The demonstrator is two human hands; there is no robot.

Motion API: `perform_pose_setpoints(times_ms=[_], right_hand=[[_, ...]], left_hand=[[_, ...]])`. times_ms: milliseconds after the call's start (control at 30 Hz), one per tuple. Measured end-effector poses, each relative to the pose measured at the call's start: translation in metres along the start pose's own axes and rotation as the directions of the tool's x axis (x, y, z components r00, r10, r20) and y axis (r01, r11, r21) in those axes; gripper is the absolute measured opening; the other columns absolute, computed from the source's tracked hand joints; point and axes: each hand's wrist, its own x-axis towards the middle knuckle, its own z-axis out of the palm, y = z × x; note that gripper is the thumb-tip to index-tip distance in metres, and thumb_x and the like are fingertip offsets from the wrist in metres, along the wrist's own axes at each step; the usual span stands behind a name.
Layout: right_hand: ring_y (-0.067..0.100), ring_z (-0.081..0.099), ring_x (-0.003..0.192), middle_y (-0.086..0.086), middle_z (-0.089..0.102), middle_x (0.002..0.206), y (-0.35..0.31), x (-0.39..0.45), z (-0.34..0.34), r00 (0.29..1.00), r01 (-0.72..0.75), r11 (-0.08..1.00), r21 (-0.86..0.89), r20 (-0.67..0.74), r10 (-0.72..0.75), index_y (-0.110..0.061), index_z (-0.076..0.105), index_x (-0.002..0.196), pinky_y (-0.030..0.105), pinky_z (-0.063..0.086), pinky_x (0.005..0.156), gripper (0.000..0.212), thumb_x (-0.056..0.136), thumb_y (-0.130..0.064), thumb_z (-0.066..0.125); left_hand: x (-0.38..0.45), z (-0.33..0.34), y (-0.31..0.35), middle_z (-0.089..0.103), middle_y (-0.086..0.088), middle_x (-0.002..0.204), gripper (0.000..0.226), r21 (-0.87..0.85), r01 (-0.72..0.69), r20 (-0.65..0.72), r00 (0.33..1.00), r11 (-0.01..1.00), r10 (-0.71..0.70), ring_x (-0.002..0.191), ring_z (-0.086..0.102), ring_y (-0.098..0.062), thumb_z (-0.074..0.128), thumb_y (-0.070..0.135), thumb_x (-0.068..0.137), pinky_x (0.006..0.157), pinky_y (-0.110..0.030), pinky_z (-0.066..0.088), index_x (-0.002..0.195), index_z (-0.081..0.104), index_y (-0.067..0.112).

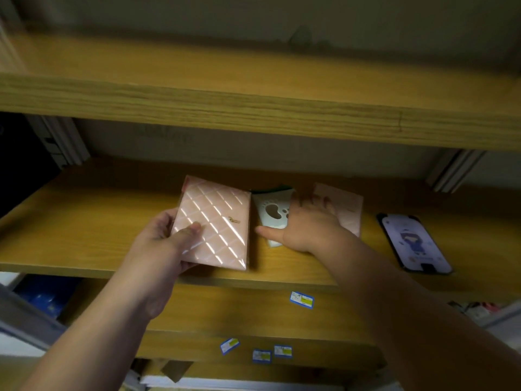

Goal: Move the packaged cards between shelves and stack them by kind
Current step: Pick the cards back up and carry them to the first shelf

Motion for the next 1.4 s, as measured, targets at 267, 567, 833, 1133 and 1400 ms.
perform_pose_setpoints(times_ms=[267, 567, 833, 1133, 1400], right_hand=[[0.04, 0.033, 0.13, 0.02, 0.041, 0.141, -0.012, -0.007, -0.003, 0.995, -0.102, 0.985, 0.138, 0.02, 0.1, -0.008, 0.033, 0.144, 0.047, 0.026, 0.105, 0.114, 0.054, -0.073, 0.059], [0.035, 0.023, 0.143, 0.016, 0.032, 0.152, -0.016, -0.02, -0.006, 0.996, -0.004, 0.983, 0.183, -0.092, 0.022, -0.026, 0.018, 0.151, 0.05, 0.021, 0.109, 0.13, 0.047, -0.073, 0.079], [0.034, 0.038, 0.128, 0.013, 0.048, 0.139, -0.024, -0.024, -0.017, 0.966, 0.118, 0.993, 0.004, -0.23, -0.114, -0.021, 0.016, 0.152, 0.047, 0.034, 0.097, 0.134, 0.046, -0.072, 0.082], [0.006, 0.057, 0.059, -0.012, 0.059, 0.076, -0.002, -0.026, -0.03, 0.982, 0.059, 0.873, 0.485, -0.184, 0.036, -0.024, 0.054, 0.101, 0.013, 0.038, 0.047, 0.049, 0.069, -0.041, 0.086], [0.02, 0.077, 0.081, 0.004, 0.08, 0.086, 0.055, -0.066, -0.02, 0.986, -0.102, -0.038, 0.994, 0.106, 0.133, -0.014, 0.069, 0.103, 0.036, 0.062, 0.072, 0.017, 0.089, -0.021, 0.073]], left_hand=[[-0.001, -0.006, -0.002, 0.077, -0.009, 0.107, 0.027, -0.025, -0.002, -0.013, 1.0, 1.0, 0.002, 0.096, 0.075, -0.029, 0.062, 0.011, 0.095, 0.079, -0.042, 0.055, 0.122, 0.063, 0.017], [-0.003, -0.012, -0.006, 0.077, -0.007, 0.105, 0.028, -0.056, -0.028, -0.066, 0.998, 0.998, 0.025, 0.094, 0.075, -0.028, 0.063, 0.013, 0.094, 0.075, -0.04, 0.054, 0.122, 0.062, 0.017], [-0.004, -0.011, -0.005, 0.076, -0.006, 0.109, 0.03, -0.121, -0.031, -0.079, 0.997, 0.992, 0.022, 0.097, 0.074, -0.029, 0.061, 0.011, 0.095, 0.077, -0.04, 0.054, 0.124, 0.061, 0.017], [-0.006, -0.003, -0.013, 0.076, -0.007, 0.111, 0.031, -0.156, -0.029, -0.086, 0.996, 0.987, 0.016, 0.091, 0.076, -0.022, 0.061, 0.01, 0.096, 0.066, -0.031, 0.056, 0.126, 0.06, 0.016], [-0.035, 0.018, -0.006, 0.076, -0.011, 0.112, 0.036, -0.172, -0.046, -0.087, 0.996, 0.984, 0.032, 0.092, 0.076, -0.026, 0.064, 0.01, 0.094, 0.061, -0.029, 0.059, 0.129, 0.058, 0.015]])
